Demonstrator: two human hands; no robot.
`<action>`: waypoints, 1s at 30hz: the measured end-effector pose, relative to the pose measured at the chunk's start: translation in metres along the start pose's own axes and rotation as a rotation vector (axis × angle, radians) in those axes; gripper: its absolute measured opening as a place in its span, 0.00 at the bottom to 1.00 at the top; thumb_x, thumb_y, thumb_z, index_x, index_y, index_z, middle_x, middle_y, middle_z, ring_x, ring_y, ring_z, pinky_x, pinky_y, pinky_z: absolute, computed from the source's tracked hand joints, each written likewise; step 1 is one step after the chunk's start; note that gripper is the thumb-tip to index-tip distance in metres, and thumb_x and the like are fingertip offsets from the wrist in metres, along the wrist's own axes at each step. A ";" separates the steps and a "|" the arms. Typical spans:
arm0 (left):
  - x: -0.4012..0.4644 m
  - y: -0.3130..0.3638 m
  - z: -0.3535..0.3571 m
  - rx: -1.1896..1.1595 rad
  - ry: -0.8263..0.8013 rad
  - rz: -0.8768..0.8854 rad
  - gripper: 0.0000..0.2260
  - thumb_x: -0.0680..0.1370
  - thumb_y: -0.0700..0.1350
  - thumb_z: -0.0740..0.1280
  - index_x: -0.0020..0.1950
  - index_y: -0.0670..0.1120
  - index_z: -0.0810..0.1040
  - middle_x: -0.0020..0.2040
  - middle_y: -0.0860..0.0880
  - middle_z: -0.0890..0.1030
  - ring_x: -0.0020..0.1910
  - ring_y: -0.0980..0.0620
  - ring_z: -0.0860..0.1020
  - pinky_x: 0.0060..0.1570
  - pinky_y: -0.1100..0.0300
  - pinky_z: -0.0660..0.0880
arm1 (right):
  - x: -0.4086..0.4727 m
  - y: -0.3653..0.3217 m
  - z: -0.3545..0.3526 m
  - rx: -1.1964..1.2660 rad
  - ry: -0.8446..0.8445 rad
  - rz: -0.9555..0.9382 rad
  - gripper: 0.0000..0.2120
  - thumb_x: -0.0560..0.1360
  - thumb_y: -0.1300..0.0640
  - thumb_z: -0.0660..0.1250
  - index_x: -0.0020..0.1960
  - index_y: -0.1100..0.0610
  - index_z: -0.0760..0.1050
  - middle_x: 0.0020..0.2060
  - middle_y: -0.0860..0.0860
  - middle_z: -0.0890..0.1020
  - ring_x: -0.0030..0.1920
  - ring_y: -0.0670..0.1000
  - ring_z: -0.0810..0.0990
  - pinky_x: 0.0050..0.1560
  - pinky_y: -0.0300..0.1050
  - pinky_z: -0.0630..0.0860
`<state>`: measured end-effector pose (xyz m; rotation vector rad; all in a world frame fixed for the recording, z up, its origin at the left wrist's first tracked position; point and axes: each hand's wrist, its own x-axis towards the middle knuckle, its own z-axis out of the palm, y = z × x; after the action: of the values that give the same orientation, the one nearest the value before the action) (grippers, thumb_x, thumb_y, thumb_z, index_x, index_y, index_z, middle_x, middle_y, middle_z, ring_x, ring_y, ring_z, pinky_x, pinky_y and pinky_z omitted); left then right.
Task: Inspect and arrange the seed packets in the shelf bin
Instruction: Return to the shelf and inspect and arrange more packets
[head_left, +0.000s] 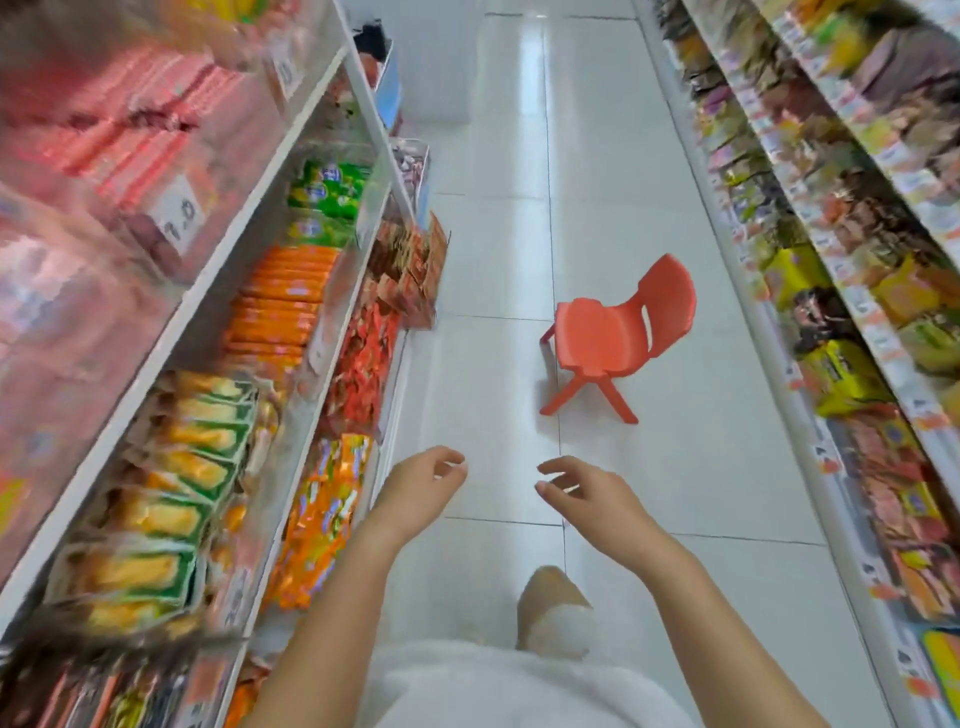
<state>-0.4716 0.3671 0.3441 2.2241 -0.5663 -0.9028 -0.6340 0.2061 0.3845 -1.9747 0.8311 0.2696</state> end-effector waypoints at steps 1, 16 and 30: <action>0.030 0.013 -0.007 -0.025 -0.015 0.000 0.09 0.79 0.46 0.67 0.58 0.48 0.81 0.54 0.48 0.83 0.53 0.50 0.80 0.57 0.57 0.74 | 0.028 -0.004 -0.016 0.033 0.012 0.009 0.11 0.79 0.47 0.64 0.61 0.46 0.75 0.50 0.44 0.81 0.49 0.45 0.80 0.43 0.32 0.73; 0.388 0.123 -0.118 -0.272 0.097 -0.288 0.11 0.80 0.48 0.66 0.61 0.47 0.79 0.55 0.47 0.82 0.54 0.49 0.80 0.58 0.55 0.75 | 0.482 -0.139 -0.202 -0.147 -0.241 -0.085 0.10 0.79 0.47 0.65 0.58 0.47 0.77 0.52 0.51 0.83 0.54 0.51 0.81 0.57 0.51 0.76; 0.580 0.109 -0.190 -0.390 0.249 -0.591 0.07 0.80 0.45 0.63 0.44 0.53 0.78 0.45 0.51 0.78 0.47 0.50 0.77 0.50 0.57 0.73 | 0.737 -0.278 -0.219 -0.552 -0.568 -0.294 0.12 0.80 0.48 0.62 0.62 0.48 0.75 0.50 0.47 0.81 0.52 0.50 0.80 0.54 0.42 0.73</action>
<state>0.0393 0.0243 0.2670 2.1101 0.3805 -0.8984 0.0647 -0.2134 0.3248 -2.3088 0.0913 0.9089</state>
